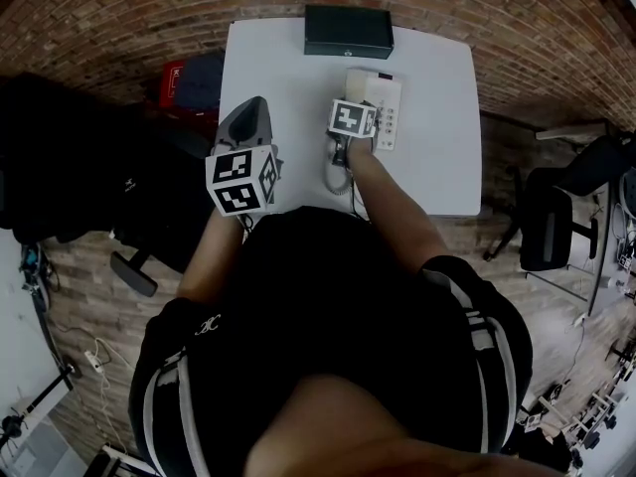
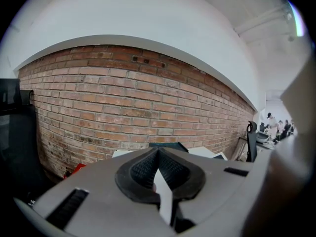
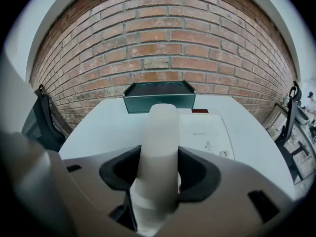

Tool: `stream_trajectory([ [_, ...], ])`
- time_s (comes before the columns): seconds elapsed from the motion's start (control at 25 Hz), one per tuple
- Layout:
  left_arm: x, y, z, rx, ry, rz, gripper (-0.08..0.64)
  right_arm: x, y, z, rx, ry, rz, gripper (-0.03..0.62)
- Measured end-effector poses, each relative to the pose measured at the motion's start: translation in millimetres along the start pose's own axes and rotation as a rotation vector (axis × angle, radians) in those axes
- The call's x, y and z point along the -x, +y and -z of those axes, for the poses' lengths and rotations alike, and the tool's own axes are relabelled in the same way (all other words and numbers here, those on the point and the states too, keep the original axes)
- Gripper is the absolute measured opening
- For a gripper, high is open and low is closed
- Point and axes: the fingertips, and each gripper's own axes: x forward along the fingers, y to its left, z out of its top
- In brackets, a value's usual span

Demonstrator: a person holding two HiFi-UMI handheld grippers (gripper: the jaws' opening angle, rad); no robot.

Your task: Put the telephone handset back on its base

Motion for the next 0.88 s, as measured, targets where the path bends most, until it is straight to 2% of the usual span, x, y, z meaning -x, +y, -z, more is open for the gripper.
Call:
stream_trajectory([
  [0.2,0,-3,-2,-0.005,-0.005,0.011,-0.005,-1,0,2,0.004,0.032,0.009,0.202],
  [0.28,0,-4,-3,-0.007,-0.011,0.015,-0.005,0,2,0,0.005,0.015,-0.002,0.203],
  [0.36,1,-5,-4,-0.009,-0.014,0.021,-0.005,6,2,-11,-0.009,-0.061,-0.019,0.221],
  [0.68,-2,-12,-3,-0.005,-0.015,0.049,-0.005,75,1,-76,-0.092,-0.423,-0.153,0.225],
  [0.72,-4,-14,-3,-0.007,-0.016,0.055,-0.005,89,-1,-85,-0.095,-0.474,-0.162,0.19],
  [0.76,-5,-16,-4,-0.008,-0.017,0.062,-0.005,104,-3,-93,-0.094,-0.524,-0.169,0.117],
  [0.88,-10,-22,-7,-0.012,-0.024,0.083,-0.005,148,-6,-115,-0.063,-0.669,-0.174,0.024],
])
